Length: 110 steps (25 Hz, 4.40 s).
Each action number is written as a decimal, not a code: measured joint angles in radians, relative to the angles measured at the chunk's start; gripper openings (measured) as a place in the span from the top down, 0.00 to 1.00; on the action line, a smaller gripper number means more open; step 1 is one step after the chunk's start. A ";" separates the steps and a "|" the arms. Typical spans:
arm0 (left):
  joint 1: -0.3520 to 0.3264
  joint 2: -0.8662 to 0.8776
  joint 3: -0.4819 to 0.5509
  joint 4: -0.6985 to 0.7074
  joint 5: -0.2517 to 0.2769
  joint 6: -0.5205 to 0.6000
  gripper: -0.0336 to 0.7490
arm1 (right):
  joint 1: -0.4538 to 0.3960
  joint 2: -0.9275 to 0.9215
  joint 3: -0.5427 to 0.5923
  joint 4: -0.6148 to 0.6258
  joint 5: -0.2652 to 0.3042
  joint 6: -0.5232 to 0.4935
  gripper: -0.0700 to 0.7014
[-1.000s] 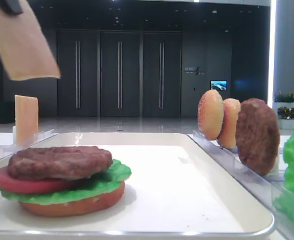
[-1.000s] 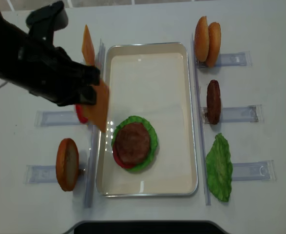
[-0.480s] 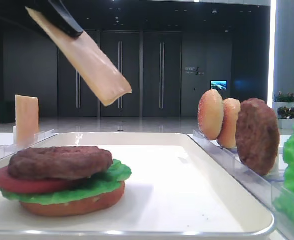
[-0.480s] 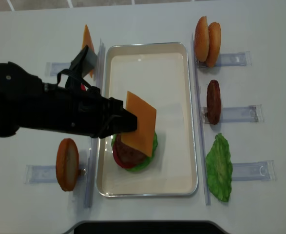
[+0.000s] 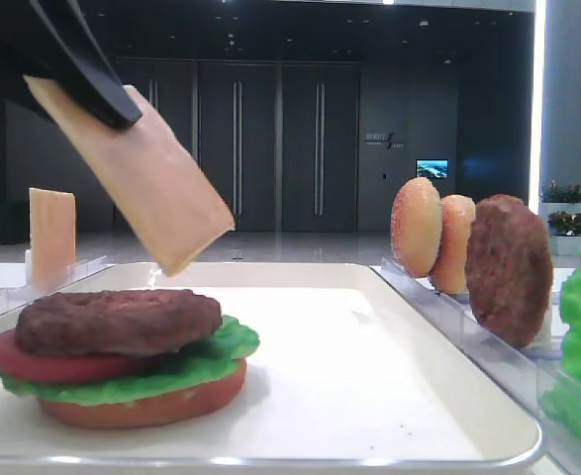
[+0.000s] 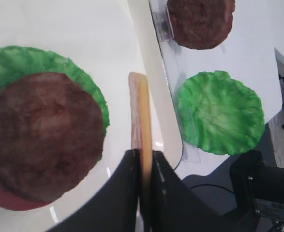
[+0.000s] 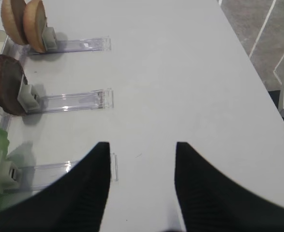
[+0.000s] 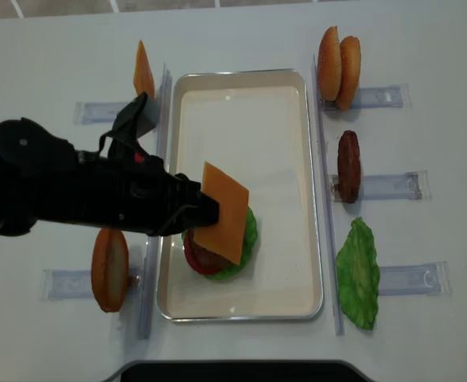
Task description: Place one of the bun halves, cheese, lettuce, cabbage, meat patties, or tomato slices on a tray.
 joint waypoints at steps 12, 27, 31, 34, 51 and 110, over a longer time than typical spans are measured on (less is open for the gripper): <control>0.000 0.000 0.079 0.032 -0.085 -0.009 0.92 | 0.000 0.000 0.000 0.000 0.000 0.000 0.52; 0.000 0.000 0.083 0.037 -0.129 0.009 0.92 | 0.000 0.000 0.000 0.000 0.000 0.000 0.52; 0.000 0.000 0.083 0.037 -0.159 0.009 0.85 | 0.000 0.000 0.000 0.000 0.000 0.000 0.52; 0.000 0.000 0.083 0.037 -0.194 0.009 0.70 | 0.000 0.000 0.000 0.000 0.000 0.000 0.52; 0.000 0.116 0.076 0.061 -0.281 0.009 0.21 | 0.000 0.000 0.000 0.000 0.000 0.000 0.52; 0.508 0.195 -0.721 1.246 0.613 -0.576 0.31 | 0.000 0.000 0.000 0.000 0.000 0.000 0.52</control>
